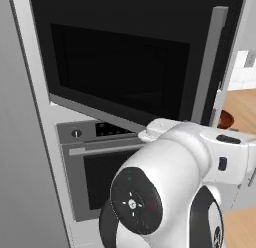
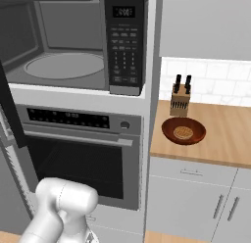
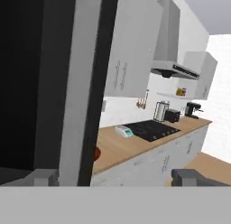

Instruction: Open the microwave, place the bowl with waffle inside the microwave, then close the microwave door and turn it on.

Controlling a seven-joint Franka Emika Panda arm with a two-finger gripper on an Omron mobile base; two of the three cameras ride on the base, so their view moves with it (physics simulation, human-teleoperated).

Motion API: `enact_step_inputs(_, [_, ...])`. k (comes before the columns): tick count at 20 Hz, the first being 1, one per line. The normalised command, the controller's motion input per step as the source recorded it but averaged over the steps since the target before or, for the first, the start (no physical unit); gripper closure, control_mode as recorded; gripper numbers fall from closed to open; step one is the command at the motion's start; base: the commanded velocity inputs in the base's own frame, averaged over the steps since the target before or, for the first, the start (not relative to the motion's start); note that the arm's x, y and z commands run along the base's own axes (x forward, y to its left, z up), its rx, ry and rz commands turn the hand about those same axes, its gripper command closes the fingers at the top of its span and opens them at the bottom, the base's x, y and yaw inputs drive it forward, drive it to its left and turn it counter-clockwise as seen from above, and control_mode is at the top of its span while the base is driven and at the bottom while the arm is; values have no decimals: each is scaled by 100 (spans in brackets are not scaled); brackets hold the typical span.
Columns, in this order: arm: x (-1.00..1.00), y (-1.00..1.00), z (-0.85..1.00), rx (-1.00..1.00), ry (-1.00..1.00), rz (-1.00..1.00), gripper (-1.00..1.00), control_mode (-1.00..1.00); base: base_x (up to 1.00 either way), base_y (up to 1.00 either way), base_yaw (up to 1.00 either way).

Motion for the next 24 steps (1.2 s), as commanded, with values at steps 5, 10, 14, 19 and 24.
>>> enact_step_inputs(5, [-41,-83,1,32,0,37,-100,-100,0,0,0])
enact_step_inputs(10, [0,-54,-12,34,4,59,-100,-100,0,0,0])
enact_step_inputs(14, [3,0,-4,18,0,93,-100,-100,0,0,0])
enact_step_inputs(19, [32,0,0,16,-1,97,-100,-100,0,0,0])
enact_step_inputs(24, [69,0,-5,10,-5,91,-100,-100,0,0,0])
